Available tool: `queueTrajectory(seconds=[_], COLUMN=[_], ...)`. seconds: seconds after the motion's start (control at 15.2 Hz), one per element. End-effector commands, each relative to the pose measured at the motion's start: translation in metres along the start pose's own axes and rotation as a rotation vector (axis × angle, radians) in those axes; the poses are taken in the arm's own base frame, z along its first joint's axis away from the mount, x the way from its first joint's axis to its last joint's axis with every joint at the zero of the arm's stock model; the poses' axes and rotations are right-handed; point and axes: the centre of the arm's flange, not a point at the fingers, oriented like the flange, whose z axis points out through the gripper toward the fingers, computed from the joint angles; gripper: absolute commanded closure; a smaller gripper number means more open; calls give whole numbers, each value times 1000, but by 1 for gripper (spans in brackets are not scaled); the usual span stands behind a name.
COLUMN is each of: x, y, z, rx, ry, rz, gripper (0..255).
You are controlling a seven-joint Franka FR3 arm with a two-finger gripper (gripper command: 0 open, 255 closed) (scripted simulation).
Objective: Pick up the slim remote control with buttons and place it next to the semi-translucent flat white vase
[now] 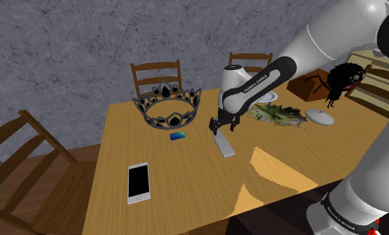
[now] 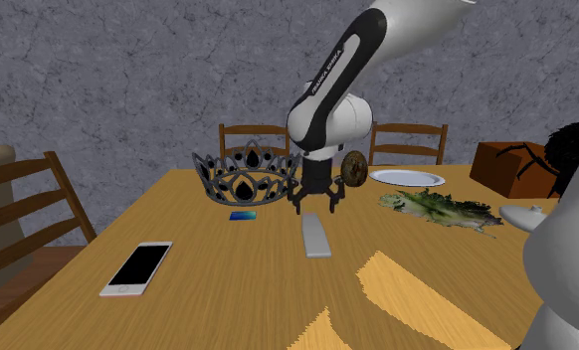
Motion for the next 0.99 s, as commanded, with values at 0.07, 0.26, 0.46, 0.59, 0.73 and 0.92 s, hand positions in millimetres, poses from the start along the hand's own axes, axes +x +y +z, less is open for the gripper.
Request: queueTrajectory(seconds=[0.07,0.26,0.46,0.59,0.73,0.92], x=[13,13,13,13,13,13], y=[-2,-2,-2,-2,-2,-2], z=[30,46,61,70,70,70], rx=[-7,-7,-7,-7,-7,-7], ry=[-12,-12,-12,-12,-12,-12], rz=[35,35,35,35,35,35], gripper=[0,0,0,0,0,0])
